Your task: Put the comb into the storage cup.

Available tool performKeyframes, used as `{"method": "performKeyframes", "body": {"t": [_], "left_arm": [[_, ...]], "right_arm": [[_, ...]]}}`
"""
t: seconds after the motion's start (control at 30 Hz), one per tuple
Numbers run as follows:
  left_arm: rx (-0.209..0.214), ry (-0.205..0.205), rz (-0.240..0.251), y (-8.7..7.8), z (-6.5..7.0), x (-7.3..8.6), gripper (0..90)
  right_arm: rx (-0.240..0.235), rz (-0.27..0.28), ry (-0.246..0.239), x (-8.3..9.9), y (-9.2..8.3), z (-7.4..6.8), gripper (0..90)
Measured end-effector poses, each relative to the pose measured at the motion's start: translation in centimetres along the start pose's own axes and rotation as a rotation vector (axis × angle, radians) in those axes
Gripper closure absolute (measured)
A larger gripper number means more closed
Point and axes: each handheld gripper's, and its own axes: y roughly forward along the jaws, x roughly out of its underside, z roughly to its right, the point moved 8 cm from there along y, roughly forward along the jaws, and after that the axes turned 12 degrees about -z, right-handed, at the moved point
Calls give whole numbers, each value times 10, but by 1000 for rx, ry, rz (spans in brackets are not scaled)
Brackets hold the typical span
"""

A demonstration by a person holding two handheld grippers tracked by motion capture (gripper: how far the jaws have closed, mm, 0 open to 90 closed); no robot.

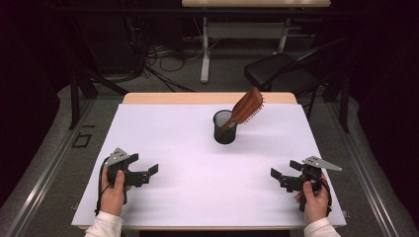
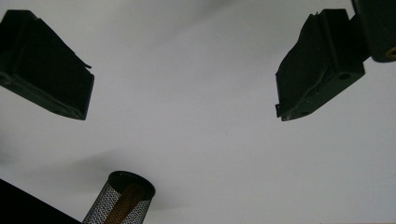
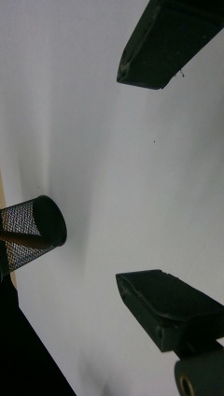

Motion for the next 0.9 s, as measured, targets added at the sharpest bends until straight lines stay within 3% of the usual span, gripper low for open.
{"method": "performKeyframes", "body": {"t": [0.5,0.9], "left_arm": [[-2,-6,-7,3,-2,4,43],[1,-7,-11,6,-2,5,43]], "right_arm": [[8,2,21,3,2,7,65],[8,-8,-2,5,4,5,65]]}}
